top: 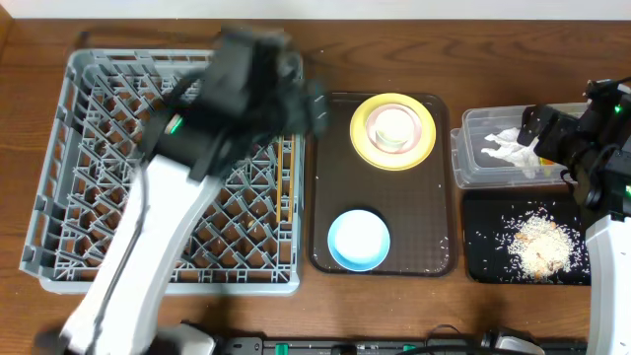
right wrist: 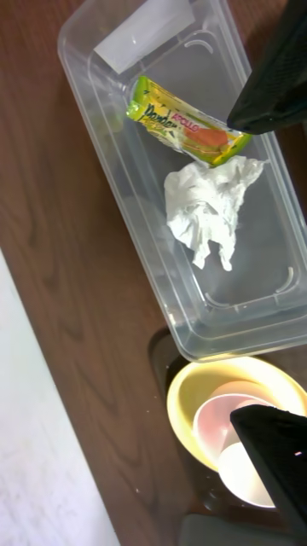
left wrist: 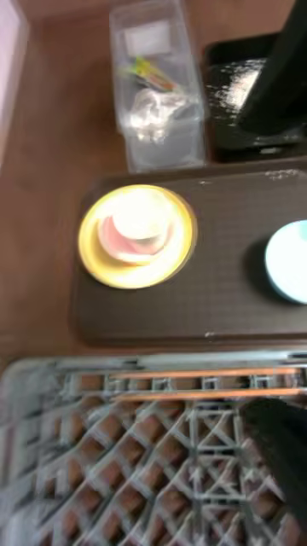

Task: Sort waste into correct bins and load items into the dishwasher rack
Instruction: 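Reach the left gripper to the white cup on the yellow plate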

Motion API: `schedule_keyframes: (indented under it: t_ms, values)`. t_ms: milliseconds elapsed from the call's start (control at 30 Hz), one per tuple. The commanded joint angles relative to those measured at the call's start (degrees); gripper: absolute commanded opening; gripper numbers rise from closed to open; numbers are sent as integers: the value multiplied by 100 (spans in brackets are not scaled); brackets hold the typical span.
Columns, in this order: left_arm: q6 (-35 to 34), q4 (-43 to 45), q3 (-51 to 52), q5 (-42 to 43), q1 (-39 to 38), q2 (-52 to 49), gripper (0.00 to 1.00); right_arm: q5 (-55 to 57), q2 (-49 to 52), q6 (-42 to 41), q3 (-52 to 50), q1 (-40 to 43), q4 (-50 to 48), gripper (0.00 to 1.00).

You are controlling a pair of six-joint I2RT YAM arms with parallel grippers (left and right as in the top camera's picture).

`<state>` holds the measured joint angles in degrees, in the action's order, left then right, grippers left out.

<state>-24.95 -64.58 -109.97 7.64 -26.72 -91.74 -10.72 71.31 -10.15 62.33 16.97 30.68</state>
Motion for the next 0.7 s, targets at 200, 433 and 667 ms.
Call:
schedule_keyframes:
  t_ms: [200,433,667]
  values:
    - [481,-774,-2280,345,-789,-2411,97,-26,-15,59,98,22,2,99]
    - [481,-234,-2267,334,-1373,-3279,60,-28,-15,59,98,22,2,99]
    - [481,673,-2264,291,-1679,-3781,52,-26,-15,59,98,22,2,99]
